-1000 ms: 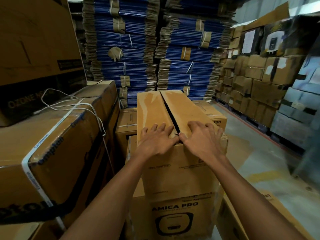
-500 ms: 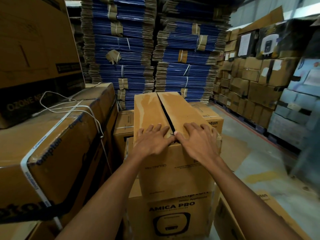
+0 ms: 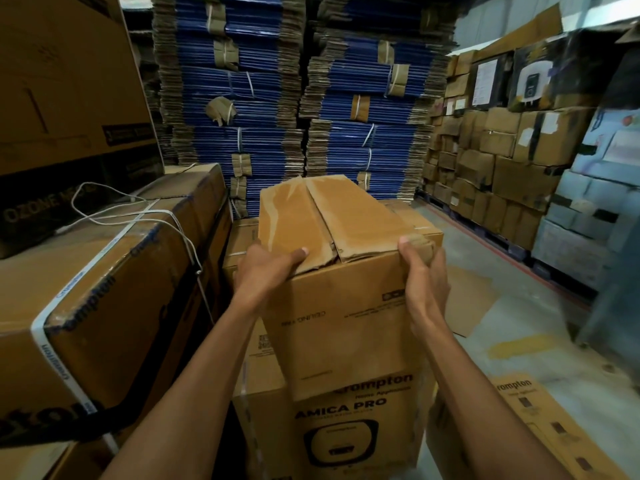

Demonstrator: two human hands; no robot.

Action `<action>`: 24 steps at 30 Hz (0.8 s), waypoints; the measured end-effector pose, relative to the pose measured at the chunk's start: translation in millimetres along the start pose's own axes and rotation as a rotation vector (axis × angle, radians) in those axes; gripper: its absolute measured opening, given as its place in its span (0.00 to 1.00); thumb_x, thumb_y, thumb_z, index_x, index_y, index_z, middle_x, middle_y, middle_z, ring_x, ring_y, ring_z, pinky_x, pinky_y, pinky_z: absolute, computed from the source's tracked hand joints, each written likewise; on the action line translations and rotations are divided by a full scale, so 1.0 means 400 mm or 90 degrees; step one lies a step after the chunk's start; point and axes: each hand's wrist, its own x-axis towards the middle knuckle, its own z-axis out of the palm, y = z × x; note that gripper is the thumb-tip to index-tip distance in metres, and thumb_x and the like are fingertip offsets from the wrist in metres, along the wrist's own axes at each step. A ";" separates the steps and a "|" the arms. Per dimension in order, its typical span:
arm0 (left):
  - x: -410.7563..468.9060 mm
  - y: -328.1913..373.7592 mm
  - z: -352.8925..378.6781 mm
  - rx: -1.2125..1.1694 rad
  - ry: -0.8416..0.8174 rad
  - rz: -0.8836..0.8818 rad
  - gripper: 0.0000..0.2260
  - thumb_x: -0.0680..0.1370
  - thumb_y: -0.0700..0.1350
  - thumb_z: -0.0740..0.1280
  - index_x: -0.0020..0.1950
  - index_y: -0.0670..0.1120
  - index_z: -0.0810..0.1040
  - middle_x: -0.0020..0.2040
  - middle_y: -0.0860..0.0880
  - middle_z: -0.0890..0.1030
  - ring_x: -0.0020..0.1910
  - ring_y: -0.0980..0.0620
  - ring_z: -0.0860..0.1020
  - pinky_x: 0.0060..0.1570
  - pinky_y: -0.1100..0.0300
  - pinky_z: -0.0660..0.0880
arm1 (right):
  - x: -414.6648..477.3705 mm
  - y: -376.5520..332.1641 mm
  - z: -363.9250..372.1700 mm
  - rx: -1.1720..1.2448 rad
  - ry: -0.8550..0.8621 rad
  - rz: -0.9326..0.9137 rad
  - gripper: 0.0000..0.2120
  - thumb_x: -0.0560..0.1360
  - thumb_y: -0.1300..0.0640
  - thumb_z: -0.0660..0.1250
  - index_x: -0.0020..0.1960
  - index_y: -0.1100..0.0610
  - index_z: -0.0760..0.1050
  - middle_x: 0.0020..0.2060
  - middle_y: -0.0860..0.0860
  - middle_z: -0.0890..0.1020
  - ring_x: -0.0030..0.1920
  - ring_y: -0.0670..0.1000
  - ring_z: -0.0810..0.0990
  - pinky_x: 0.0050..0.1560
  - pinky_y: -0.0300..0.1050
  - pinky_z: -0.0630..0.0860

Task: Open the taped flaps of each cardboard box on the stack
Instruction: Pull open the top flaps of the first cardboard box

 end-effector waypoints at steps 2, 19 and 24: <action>-0.013 -0.014 -0.012 -0.086 0.011 0.010 0.36 0.73 0.62 0.74 0.75 0.45 0.69 0.57 0.49 0.73 0.54 0.50 0.71 0.49 0.54 0.69 | 0.006 -0.066 0.001 -0.071 0.009 -0.105 0.31 0.69 0.28 0.62 0.64 0.47 0.70 0.62 0.49 0.76 0.67 0.57 0.72 0.68 0.60 0.68; -0.151 -0.381 0.309 -0.584 -0.182 -0.330 0.19 0.83 0.55 0.62 0.59 0.39 0.80 0.49 0.42 0.82 0.44 0.41 0.79 0.46 0.50 0.76 | -0.055 0.036 0.061 -0.576 -0.228 -0.672 0.34 0.77 0.29 0.56 0.71 0.51 0.73 0.69 0.51 0.75 0.71 0.56 0.68 0.75 0.58 0.55; -0.097 -0.317 0.199 -0.465 -0.036 -0.257 0.21 0.87 0.53 0.54 0.50 0.42 0.81 0.39 0.46 0.81 0.37 0.48 0.80 0.35 0.56 0.75 | -0.017 0.032 -0.004 -0.442 -0.111 -0.609 0.29 0.80 0.35 0.54 0.73 0.50 0.70 0.74 0.52 0.71 0.76 0.54 0.64 0.79 0.61 0.48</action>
